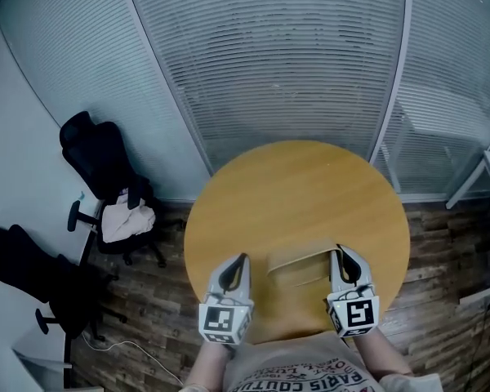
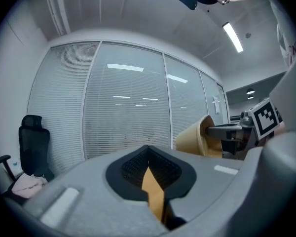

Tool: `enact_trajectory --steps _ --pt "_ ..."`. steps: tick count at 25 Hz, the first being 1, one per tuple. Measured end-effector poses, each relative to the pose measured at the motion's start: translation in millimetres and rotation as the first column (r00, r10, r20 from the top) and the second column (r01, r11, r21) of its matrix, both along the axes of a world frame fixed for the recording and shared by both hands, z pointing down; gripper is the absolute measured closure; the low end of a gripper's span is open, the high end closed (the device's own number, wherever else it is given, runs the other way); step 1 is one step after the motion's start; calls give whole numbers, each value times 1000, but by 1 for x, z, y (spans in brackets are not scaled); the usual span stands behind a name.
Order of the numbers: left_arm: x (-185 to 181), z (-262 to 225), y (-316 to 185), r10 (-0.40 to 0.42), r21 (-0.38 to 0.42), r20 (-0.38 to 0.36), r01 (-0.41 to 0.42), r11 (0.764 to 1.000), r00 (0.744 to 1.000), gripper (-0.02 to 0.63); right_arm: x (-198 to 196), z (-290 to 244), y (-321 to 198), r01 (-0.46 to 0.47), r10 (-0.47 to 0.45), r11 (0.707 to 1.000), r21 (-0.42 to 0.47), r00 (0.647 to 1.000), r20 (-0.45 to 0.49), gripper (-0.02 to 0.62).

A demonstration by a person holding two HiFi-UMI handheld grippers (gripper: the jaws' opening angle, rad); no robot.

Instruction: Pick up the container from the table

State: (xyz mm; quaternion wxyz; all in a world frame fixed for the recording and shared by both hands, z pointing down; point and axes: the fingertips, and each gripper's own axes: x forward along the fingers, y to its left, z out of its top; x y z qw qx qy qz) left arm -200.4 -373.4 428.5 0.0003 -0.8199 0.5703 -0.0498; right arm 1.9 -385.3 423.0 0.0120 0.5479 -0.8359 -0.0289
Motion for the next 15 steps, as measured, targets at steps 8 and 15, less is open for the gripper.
enact_trajectory --steps 8,15 --pt "8 1 -2 3 12 5 -3 1000 1000 604 6 11 -3 14 -14 998 -61 1000 3 589" --pt "8 0 4 -10 7 -5 10 1000 1000 604 0 12 1 34 -35 997 -71 999 -13 589"
